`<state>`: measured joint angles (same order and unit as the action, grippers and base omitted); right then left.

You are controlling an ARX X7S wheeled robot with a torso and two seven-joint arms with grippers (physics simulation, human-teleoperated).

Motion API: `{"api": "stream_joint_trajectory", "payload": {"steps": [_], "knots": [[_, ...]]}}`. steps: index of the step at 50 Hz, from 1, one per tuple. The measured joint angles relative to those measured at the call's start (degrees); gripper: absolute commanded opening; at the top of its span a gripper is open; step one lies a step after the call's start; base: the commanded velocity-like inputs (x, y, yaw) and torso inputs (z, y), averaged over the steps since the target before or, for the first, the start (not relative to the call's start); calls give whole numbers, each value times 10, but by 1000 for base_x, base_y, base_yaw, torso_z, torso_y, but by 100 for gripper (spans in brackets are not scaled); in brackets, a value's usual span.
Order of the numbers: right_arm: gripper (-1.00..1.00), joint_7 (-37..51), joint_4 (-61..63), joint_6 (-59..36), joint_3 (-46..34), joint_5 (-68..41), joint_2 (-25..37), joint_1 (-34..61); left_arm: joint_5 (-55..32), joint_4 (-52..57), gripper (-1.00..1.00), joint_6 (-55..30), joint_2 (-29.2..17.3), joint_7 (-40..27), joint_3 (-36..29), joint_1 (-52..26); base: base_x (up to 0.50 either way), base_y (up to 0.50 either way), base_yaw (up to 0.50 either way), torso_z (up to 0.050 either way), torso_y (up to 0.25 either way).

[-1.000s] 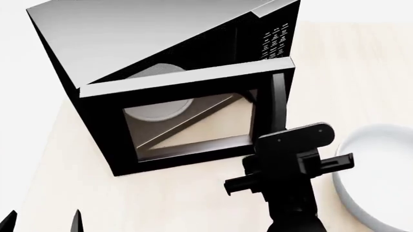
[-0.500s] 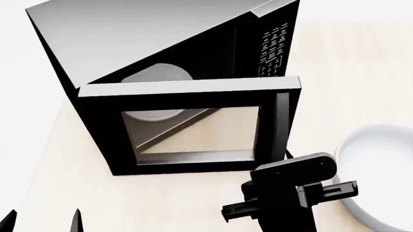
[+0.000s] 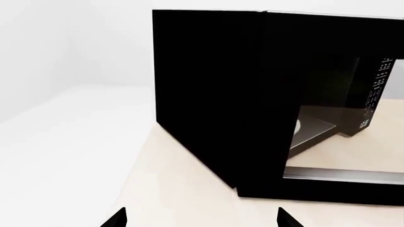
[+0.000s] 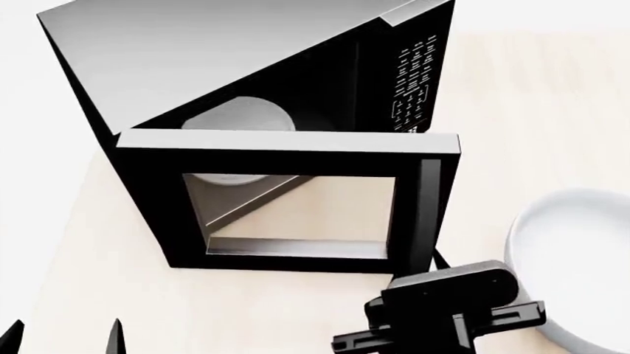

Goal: Open the microwave.

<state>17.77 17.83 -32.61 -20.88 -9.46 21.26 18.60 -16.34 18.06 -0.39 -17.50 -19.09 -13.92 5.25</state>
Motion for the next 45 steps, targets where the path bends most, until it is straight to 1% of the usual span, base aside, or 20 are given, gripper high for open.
{"api": "stream_joint_trajectory", "payload": {"steps": [37, 38, 45], "knots": [[-100, -41, -14, 83, 48, -73, -6, -35, -1, -4, 100, 2, -5, -6, -7, -2, 0, 0, 0, 1, 3], [100, -42, -15, 84, 49, -74, -7, -35, -1, -4, 100, 2, -5, -6, -7, -3, 0, 0, 0, 0, 0], [100, -58, -14, 97, 39, -101, -12, -38, -2, -3, 100, 3, -6, -8, -8, -2, 0, 0, 0, 1, 3]]}}
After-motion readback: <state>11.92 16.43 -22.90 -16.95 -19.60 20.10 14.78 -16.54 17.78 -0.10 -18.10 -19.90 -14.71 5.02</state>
